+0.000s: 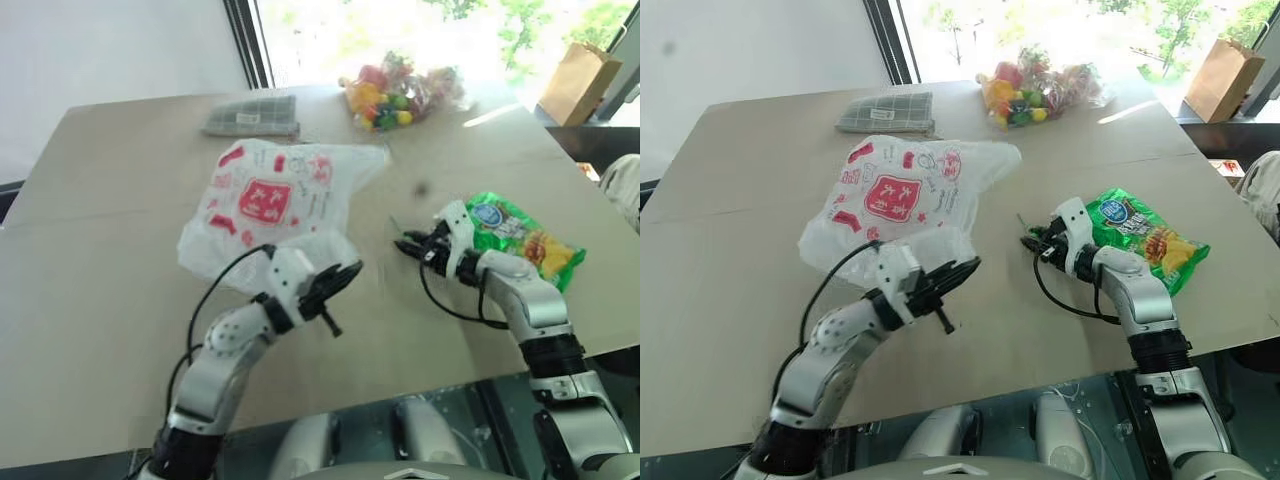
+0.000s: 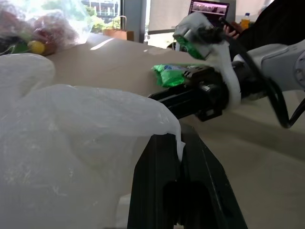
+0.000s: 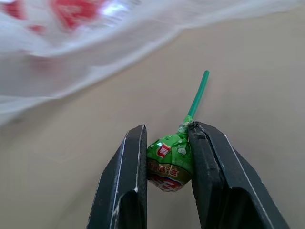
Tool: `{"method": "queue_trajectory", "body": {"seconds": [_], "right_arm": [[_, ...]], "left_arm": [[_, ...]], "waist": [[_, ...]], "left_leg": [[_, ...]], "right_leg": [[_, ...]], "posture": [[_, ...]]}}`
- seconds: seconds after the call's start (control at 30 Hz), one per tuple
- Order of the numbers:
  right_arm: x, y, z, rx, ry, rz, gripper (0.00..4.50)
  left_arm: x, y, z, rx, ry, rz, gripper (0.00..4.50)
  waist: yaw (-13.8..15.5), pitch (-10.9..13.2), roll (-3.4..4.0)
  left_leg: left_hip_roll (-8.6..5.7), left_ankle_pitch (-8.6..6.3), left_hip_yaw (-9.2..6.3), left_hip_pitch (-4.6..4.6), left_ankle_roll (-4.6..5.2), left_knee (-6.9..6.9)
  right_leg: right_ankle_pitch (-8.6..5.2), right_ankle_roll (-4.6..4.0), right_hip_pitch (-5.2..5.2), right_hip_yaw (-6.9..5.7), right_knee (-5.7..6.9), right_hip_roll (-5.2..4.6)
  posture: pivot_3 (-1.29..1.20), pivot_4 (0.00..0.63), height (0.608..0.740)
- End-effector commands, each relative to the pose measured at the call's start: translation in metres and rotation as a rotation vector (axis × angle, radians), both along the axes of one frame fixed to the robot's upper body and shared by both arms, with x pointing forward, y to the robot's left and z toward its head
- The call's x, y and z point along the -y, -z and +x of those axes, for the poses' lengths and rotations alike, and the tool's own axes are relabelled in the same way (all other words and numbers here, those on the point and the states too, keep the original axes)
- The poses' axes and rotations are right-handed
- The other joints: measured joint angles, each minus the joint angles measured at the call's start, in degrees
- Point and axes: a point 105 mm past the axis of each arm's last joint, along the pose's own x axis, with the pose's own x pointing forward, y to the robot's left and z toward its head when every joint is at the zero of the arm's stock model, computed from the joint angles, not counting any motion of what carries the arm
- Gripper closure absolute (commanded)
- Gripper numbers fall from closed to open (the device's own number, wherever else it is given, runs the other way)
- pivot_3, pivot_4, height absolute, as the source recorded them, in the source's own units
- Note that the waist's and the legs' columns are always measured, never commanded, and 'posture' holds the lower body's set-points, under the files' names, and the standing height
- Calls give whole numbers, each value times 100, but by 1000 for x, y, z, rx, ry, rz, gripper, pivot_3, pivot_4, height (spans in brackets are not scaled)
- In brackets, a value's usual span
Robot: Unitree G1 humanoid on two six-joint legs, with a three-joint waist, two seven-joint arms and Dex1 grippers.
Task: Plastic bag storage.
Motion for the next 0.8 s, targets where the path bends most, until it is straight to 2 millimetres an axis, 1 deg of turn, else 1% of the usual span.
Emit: {"method": "queue_trajectory", "body": {"seconds": [0.03, 0.1, 0.17, 0.23, 0.4, 0.5, 0.57, 0.63, 0.67, 0.7, 0.8], "right_arm": [[-40, -27, -11, 54, -217, 44, 3769], [-51, -26, -15, 46, -282, 26, 3769], [-63, -19, -22, 11, -367, -8, 3769], [-71, -14, -23, 1, -413, -37, 3769], [-81, -12, -21, -10, -467, -55, 3769], [-81, -18, -20, -8, -478, -23, 3769], [-73, -29, -15, -1, -463, 22, 3769], [-55, -42, -5, -5, -409, 81, 3769], [-48, -45, -5, -11, -411, 91, 3769], [-43, -47, -8, -21, -430, 95, 3769], [-32, -47, -35, -94, -580, 69, 3769]], "left_arm": [[-13, -15, -13, 60, -59, -45, 4500], [-14, -14, -16, 61, -82, -53, 4500], [-12, -14, -20, 66, -97, -71, 4500], [-13, -17, -22, 88, -135, -92, 4500], [-16, -23, -20, 138, -219, -117, 4500], [-21, -26, -17, 175, -293, -117, 4500], [-28, -29, -14, 201, -361, -126, 4500], [-34, -29, -11, 213, -428, -145, 4500], [-34, -29, -11, 215, -439, -150, 4500], [-33, -30, -12, 213, -443, -159, 4500], [-26, -31, -15, 205, -439, -195, 4500]], "waist": [[13, 3, 4], [65, 3, 4], [144, 2, 3], [177, 2, 3], [161, 2, 3], [154, 2, 4], [157, 2, 4], [174, 2, 4], [185, 2, 4], [189, 2, 3], [178, 2, 3]], "left_leg": [[0, 0, 0, 0, 0, 0], [-1, 0, -5, -2, 0, 3], [-3, 0, -13, -2, 0, 5], [-6, 0, -13, -3, 0, 6], [-7, 0, -13, -18, -1, 6], [-6, 0, -13, -18, -1, 5], [-6, 0, -13, -18, -1, 5], [-7, 0, -13, -20, -1, 6], [-8, 0, -14, -24, -1, 10], [-9, 0, -17, -33, -1, 16], [-10, 0, -27, -67, -1, 27]], "right_leg": [[0, 0, -1, 1, 0, -1], [0, 0, -3, -2, 1, -3], [0, 0, 1, -13, 1, -7], [0, 0, 2, -13, -3, -10], [0, 0, -12, -13, -4, -9], [0, -1, -14, -12, -3, -7], [0, -1, -14, -13, -3, -7], [1, 0, -14, -12, -4, -8], [1, 0, -14, -15, -4, -10], [1, 0, -15, -18, -4, -10], [1, 0, -38, -27, -3, -12]], "posture": [[0, 150, 740], [0, 150, 740], [0, 150, 740], [0, 150, 740], [0, 150, 740], [0, 150, 740], [0, 150, 740], [0, 150, 740], [0, 150, 740], [0, 150, 740], [0, 150, 740]]}}
